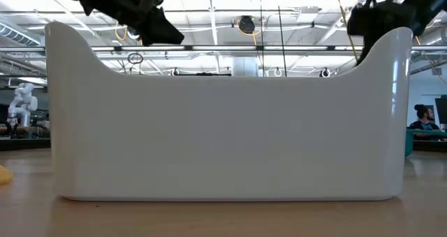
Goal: Nest measuring cups in basket
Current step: Stack the light blue measuring cup on the red measuring cup
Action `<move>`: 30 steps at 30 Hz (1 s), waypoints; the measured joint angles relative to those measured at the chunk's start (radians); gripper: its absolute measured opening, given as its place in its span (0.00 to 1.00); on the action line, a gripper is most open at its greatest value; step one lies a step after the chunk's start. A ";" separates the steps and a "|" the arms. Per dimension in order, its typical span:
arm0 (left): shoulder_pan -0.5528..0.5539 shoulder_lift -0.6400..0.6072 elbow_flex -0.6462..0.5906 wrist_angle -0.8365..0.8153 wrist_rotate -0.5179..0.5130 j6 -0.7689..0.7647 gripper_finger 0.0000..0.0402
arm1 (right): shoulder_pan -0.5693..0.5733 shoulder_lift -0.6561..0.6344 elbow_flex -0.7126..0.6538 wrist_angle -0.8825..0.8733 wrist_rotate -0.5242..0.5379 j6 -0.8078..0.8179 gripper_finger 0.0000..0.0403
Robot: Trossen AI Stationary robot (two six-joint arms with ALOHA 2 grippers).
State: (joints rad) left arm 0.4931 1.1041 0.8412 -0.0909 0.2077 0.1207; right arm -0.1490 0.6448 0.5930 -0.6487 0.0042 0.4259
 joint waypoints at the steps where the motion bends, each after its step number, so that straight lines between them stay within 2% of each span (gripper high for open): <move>1: 0.000 0.000 -0.012 0.016 0.000 0.000 0.32 | 0.000 0.018 -0.006 -0.009 -0.002 0.017 0.07; 6: 0.002 0.009 -0.066 0.082 0.000 0.000 0.32 | 0.008 0.085 -0.040 -0.007 -0.088 0.074 0.14; 13: 0.002 0.008 -0.093 0.095 0.000 0.000 0.32 | 0.021 0.152 -0.106 -0.014 -0.105 0.138 0.26; 19: 0.002 0.008 -0.102 0.094 0.000 0.001 0.32 | 0.021 0.183 -0.158 0.040 -0.113 0.139 0.31; 25: 0.002 0.008 -0.102 0.094 0.000 0.001 0.32 | 0.021 0.207 -0.213 0.089 -0.112 0.141 0.29; 30: 0.002 0.008 -0.102 0.094 0.000 0.008 0.32 | 0.021 0.222 -0.228 0.091 -0.112 0.182 0.15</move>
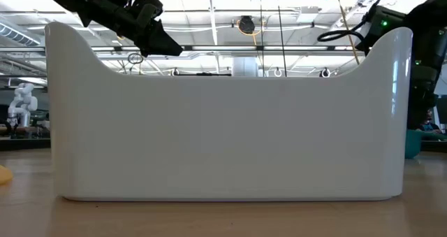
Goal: Nest measuring cups in basket
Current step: Stack the light blue measuring cup on the red measuring cup
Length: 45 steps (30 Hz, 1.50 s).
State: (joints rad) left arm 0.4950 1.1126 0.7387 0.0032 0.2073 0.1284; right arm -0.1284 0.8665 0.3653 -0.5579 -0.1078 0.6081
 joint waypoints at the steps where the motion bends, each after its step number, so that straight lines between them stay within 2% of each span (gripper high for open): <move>1: 0.000 0.000 0.000 0.000 0.000 0.000 0.32 | 0.000 -0.001 0.000 0.006 0.000 0.003 0.10; 4: 0.000 0.000 0.000 -0.001 0.000 0.000 0.32 | 0.000 -0.009 0.000 0.034 0.000 0.002 0.02; 11: 0.025 -0.005 0.000 -0.069 -0.001 -0.003 0.32 | 0.000 -0.009 0.022 0.155 -0.028 -0.001 0.01; 19: 0.074 -0.005 0.000 -0.070 0.025 -0.005 0.32 | -0.103 0.052 0.251 0.196 -0.023 -0.218 0.00; 30: 0.154 -0.008 0.000 -0.023 0.192 -0.008 0.32 | -0.305 0.392 0.676 0.196 -0.025 -0.599 0.00; 35: 0.188 -0.008 0.000 -0.024 0.214 -0.025 0.32 | -0.348 0.569 0.845 0.195 -0.029 -0.735 0.00; 42: 0.231 -0.008 0.000 -0.023 0.239 -0.025 0.32 | -0.390 0.748 1.007 0.189 -0.133 -0.884 0.00; 45: 0.241 -0.008 -0.030 0.079 0.238 -0.054 0.32 | -0.398 0.802 1.055 0.190 -0.133 -0.946 0.00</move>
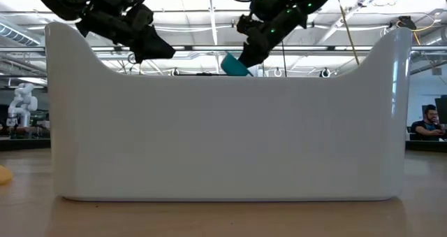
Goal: Nest measuring cups in basket
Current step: Stack the light blue measuring cup on the red measuring cup
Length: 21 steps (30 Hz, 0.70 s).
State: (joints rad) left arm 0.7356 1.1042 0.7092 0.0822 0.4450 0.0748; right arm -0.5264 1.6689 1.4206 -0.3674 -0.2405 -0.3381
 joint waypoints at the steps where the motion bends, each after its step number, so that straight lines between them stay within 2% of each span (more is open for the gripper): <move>1: 0.000 0.000 -0.015 0.028 0.000 -0.008 0.32 | -0.003 0.015 0.014 0.001 0.000 -0.017 0.00; 14: -0.047 0.000 -0.199 0.289 -0.001 -0.122 0.32 | 0.011 0.142 0.040 0.054 0.002 -0.123 0.00; 21: -0.085 0.000 -0.216 0.306 -0.002 -0.133 0.32 | 0.011 0.197 0.041 0.087 0.037 -0.108 0.00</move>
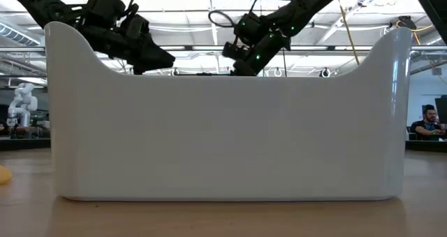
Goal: Nest measuring cups in basket
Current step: Stack the light blue measuring cup on the red measuring cup
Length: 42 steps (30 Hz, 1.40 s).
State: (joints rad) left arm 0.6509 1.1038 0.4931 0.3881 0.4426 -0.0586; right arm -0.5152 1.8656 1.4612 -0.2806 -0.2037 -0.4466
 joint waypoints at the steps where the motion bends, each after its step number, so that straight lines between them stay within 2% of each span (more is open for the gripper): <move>1: -0.006 0.000 0.000 0.001 -0.001 0.000 0.32 | 0.000 0.007 0.000 -0.003 0.023 0.011 0.00; 4: -0.019 0.000 0.000 0.000 0.001 0.000 0.32 | 0.000 0.028 0.000 -0.004 0.053 0.033 0.00; 13: -0.033 0.000 0.000 -0.001 0.001 0.004 0.32 | 0.004 0.052 -0.001 -0.016 0.052 0.095 0.00; 18: -0.033 0.000 0.000 -0.001 0.000 0.004 0.32 | 0.017 0.052 -0.001 -0.015 0.123 0.100 0.00; 30: -0.033 0.000 0.000 -0.004 0.000 0.001 0.32 | 0.038 0.052 -0.001 -0.017 0.125 0.120 0.04; 36: -0.033 0.000 0.000 -0.014 0.000 0.001 0.32 | 0.040 0.052 -0.001 -0.045 0.125 0.120 0.10; 42: -0.033 0.000 0.000 -0.018 0.000 0.001 0.32 | 0.039 0.052 -0.001 -0.038 0.125 0.121 0.20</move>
State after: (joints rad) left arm 0.6178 1.1038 0.4931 0.3700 0.4431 -0.0578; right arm -0.4759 1.9179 1.4601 -0.3188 -0.0784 -0.3260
